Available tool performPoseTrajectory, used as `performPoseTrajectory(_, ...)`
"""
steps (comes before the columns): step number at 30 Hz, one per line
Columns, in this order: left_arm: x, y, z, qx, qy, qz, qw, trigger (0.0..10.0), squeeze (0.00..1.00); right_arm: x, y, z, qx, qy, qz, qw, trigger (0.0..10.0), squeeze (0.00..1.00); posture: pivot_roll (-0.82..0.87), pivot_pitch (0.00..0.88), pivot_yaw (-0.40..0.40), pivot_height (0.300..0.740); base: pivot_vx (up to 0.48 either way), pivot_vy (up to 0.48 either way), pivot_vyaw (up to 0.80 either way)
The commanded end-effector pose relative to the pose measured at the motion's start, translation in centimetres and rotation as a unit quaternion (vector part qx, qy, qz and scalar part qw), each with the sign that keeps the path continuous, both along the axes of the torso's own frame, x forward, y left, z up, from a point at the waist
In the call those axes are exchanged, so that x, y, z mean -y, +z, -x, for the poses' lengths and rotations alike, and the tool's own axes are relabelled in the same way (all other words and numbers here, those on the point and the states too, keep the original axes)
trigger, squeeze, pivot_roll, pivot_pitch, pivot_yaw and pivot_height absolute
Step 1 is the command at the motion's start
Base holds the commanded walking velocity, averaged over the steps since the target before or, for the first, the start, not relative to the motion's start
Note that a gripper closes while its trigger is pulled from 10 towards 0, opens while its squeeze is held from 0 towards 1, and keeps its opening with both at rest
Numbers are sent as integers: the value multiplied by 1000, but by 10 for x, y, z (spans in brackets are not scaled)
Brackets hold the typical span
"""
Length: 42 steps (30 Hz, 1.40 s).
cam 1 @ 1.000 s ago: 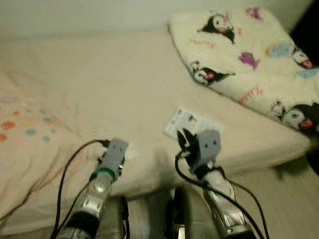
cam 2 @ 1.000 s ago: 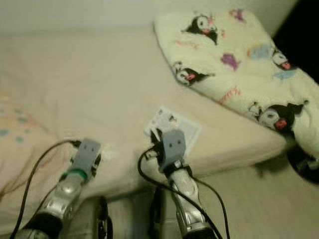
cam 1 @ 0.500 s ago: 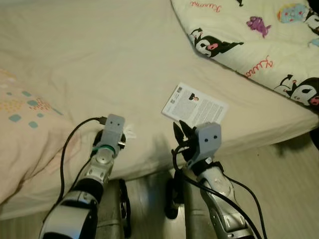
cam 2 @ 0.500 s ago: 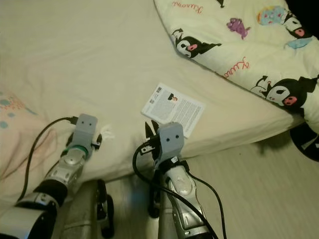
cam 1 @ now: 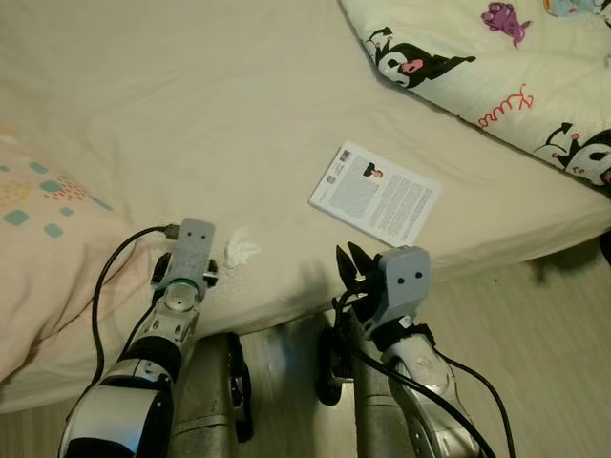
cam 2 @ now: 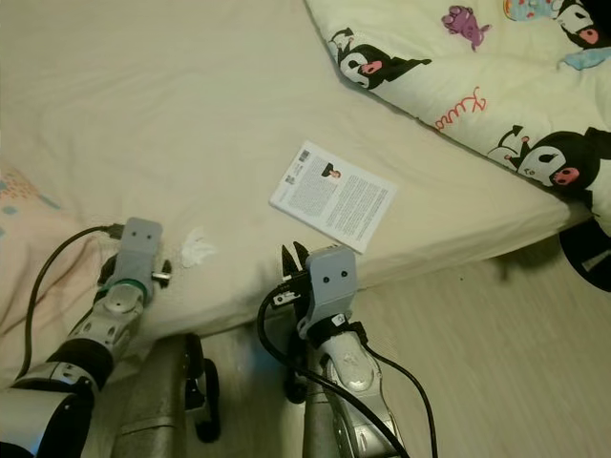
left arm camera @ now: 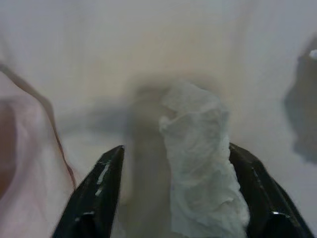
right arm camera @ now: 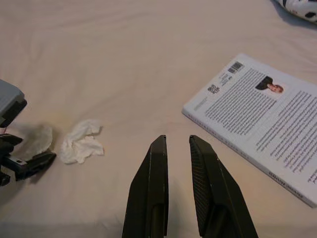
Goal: Clean up the room
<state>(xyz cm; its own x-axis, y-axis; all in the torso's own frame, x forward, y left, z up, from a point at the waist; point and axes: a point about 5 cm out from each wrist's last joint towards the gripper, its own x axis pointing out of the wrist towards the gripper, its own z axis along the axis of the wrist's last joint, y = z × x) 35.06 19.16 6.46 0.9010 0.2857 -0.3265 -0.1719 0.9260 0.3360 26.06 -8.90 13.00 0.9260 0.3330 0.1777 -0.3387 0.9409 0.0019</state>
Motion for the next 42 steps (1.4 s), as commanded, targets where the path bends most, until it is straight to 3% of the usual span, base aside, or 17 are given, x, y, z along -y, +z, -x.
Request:
performPoseTrajectory(1,-7,-27,19,-57,20,4,998,0,0,1,-6,4,-14,-2,3,1000,10000,0,-179,478,21,632,0,0,0)
performPoseTrajectory(11,4,-29,19,-49,5,29,998,0,0,-1,-4,1,-19,0,4,1000,10000,0,-172,472,11,632,0,0,0)
performPoseTrajectory(18,9,-17,11,-12,-12,32,999,0,0,1,-4,-1,-19,-3,3,1000,10000,0,-150,432,20,632,0,0,0)
performPoseTrajectory(20,10,-4,5,31,-28,31,999,0,0,1,-4,-4,-17,-7,0,1000,10000,0,-121,377,26,632,0,0,0)
performPoseTrajectory(21,10,-4,5,31,-28,31,999,0,0,1,-4,-4,-17,-7,0,1000,10000,0,-121,377,26,632,0,0,0)
performPoseTrajectory(22,9,6,2,64,-45,31,996,0,0,2,-3,-6,-15,-9,-1,1000,10000,0,-111,357,31,632,0,0,0)
performPoseTrajectory(23,8,27,2,126,-73,25,989,0,0,4,-3,-9,-11,-13,2,1000,10000,0,-97,325,36,632,0,0,0)
performPoseTrajectory(24,8,38,5,154,-88,22,984,9922,0,5,-4,-10,-10,-16,5,1000,10000,0,-93,318,37,632,0,0,0)
performPoseTrajectory(26,7,56,16,195,-110,23,974,10000,0,9,-4,-12,-6,-23,2,1000,10000,0,-71,279,37,632,0,0,0)
performPoseTrajectory(27,7,56,16,195,-110,23,974,10000,0,9,-4,-12,-6,-23,2,1000,10000,0,-71,279,37,632,0,0,0)
performPoseTrajectory(29,7,74,35,229,-132,30,964,10000,0,15,-4,-15,-2,-35,-2,999,10000,4,-61,251,34,637,0,0,0)
performPoseTrajectory(30,7,74,35,229,-132,30,964,10000,0,15,-4,-15,-2,-35,-2,999,10000,4,-61,251,34,637,0,0,0)
performPoseTrajectory(31,8,88,57,249,-144,36,957,10000,0,20,-5,-18,0,-46,0,999,10000,4,-45,223,27,647,0,0,0)
performPoseTrajectory(32,9,92,66,254,-144,41,956,10000,0,23,-5,-20,1,-49,1,999,10000,0,-35,204,21,652,0,0,0)
performPoseTrajectory(35,14,99,78,262,-144,45,953,10000,0,26,-6,-22,1,-52,2,999,10000,0,-23,180,13,666,0,0,0)
performPoseTrajectory(42,20,111,86,268,-140,73,950,10000,0,28,-8,-25,4,-52,5,999,10000,4,-8,126,-1,686,0,0,0)
